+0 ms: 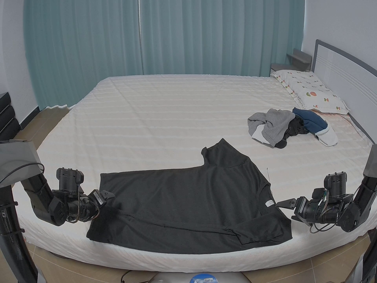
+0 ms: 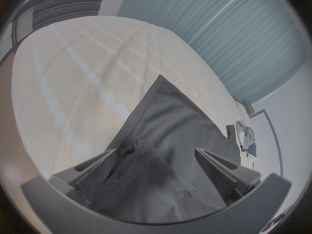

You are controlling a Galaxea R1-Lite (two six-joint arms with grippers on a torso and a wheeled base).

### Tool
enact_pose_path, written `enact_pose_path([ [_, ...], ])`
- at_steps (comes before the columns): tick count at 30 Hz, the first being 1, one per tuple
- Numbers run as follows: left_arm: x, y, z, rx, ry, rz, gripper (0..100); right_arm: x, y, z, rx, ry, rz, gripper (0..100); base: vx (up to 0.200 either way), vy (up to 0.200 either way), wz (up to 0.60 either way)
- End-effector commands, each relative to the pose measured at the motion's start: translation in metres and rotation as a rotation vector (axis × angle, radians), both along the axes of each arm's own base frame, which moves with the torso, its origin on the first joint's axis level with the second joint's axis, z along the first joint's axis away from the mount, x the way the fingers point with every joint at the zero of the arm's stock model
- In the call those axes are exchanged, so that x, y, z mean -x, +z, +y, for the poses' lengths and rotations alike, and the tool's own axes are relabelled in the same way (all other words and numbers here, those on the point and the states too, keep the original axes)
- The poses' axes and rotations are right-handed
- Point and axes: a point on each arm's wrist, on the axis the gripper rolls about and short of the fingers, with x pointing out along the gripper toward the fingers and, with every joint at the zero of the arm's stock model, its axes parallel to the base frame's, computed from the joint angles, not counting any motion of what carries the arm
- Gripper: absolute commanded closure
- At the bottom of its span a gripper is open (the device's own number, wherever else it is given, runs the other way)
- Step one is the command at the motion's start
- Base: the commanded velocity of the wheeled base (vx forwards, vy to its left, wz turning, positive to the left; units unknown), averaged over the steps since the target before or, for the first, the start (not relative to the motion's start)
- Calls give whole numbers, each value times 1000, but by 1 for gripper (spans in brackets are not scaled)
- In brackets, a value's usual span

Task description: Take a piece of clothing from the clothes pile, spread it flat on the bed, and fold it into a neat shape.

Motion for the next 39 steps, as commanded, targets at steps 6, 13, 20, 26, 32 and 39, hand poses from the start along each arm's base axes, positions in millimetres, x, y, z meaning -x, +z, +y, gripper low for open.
enact_pose_path([
  [6,-4,-10,-1,-2,-1,24,100,-2,1,0,-1,-1,-9,0,0,0,0],
  [13,1,-4,1,-10,13,17,100,-3,2,0,-1,-2,-16,0,0,0,0],
  [20,19,18,3,-11,18,-20,100,-3,2,0,-1,-2,-15,0,0,0,0],
  [26,30,33,2,-23,1,-53,100,-2,3,0,-1,-3,-15,0,0,0,0],
  [32,48,48,2,-63,-40,-32,100,-4,4,0,2,-3,-25,0,0,0,0],
  [39,58,63,2,-93,-68,-36,100,-13,5,5,59,-15,-58,0,0,0,0],
])
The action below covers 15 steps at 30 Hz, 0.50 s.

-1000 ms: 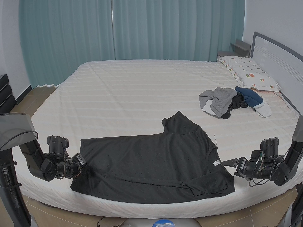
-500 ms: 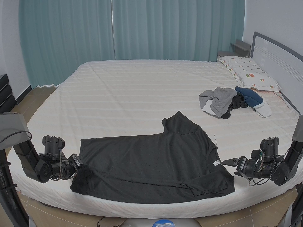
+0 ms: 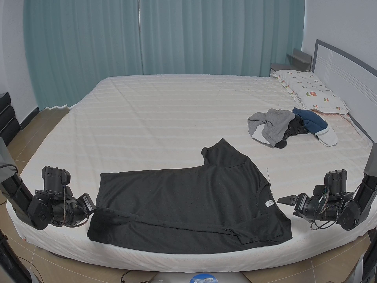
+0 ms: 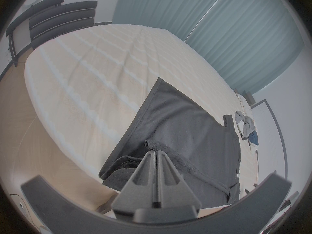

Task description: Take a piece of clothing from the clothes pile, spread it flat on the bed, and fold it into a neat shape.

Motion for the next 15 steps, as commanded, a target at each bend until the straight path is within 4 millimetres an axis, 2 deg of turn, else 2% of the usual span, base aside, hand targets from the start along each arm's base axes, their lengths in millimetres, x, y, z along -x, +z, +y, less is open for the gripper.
enact_pose_path([
  [1,7,16,0,-13,-15,-53,100,-9,-3,7,19,29,-14,0,0,0,0],
  [7,9,16,0,-16,-18,-38,100,-18,-22,23,93,138,0,0,0,0,0],
  [15,10,17,0,-17,-19,-38,100,-41,-34,28,129,189,-35,0,0,0,0],
])
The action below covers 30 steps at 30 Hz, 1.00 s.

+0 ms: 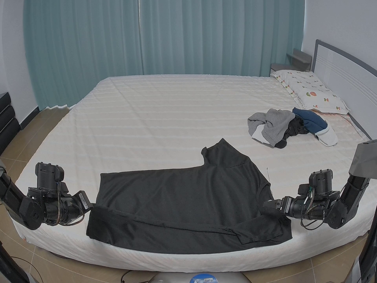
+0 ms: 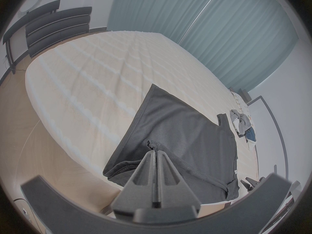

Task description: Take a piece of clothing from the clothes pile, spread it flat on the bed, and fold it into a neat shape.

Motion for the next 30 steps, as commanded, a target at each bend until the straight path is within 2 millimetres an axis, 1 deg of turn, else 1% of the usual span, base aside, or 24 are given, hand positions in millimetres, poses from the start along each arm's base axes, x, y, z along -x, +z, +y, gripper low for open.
enact_pose_path([
  [1,0,1,0,2,-1,-6,100,-14,-15,3,3,13,17,0,0,0,0],
  [7,0,1,0,3,-1,-3,100,-15,-29,3,39,44,37,0,0,0,0],
  [11,0,1,0,3,-1,-3,100,-14,-29,3,24,60,42,0,0,0,0],
  [12,0,1,0,3,-1,-4,100,-13,-29,3,23,63,43,100,0,0,0],
  [20,-1,2,0,3,2,-8,100,-10,-33,2,27,65,62,100,0,0,0],
  [28,-1,1,1,3,4,-6,100,-9,-26,-4,22,42,47,100,0,0,0],
  [30,-1,1,1,3,4,-4,100,-6,-21,-7,16,30,41,100,0,0,0],
])
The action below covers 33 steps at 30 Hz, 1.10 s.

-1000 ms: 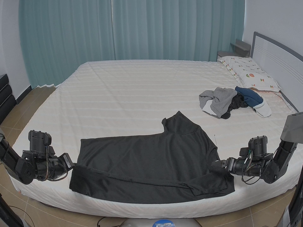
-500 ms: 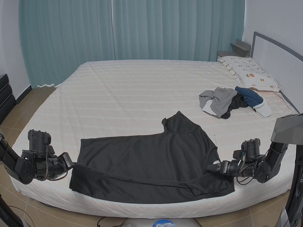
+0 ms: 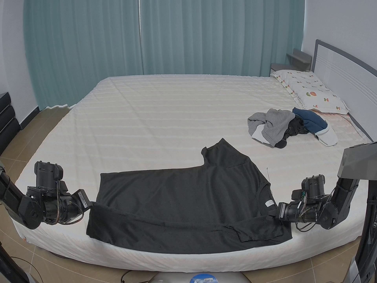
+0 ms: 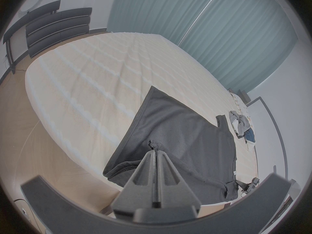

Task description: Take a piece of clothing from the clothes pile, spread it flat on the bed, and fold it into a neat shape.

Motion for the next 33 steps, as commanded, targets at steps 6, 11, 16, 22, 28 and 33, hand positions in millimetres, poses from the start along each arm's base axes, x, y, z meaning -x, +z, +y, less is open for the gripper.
enact_pose_path([
  [6,1,0,0,-3,-3,1,100,12,25,-5,-14,-14,-50,100,0,0,0],
  [11,4,0,2,-35,-25,14,100,20,38,-6,-23,-13,-80,100,0,0,0],
  [16,12,10,3,-58,-35,13,100,42,60,-9,-36,-16,-142,100,0,0,0],
  [22,19,12,6,-97,-64,41,100,73,86,-13,-61,-27,-208,100,0,0,0],
  [28,22,10,9,-173,-59,55,100,105,96,-18,-64,-26,-229,100,0,0,0],
  [33,27,7,9,-207,-71,76,100,119,97,-19,-62,-22,-229,100,0,0,0],
])
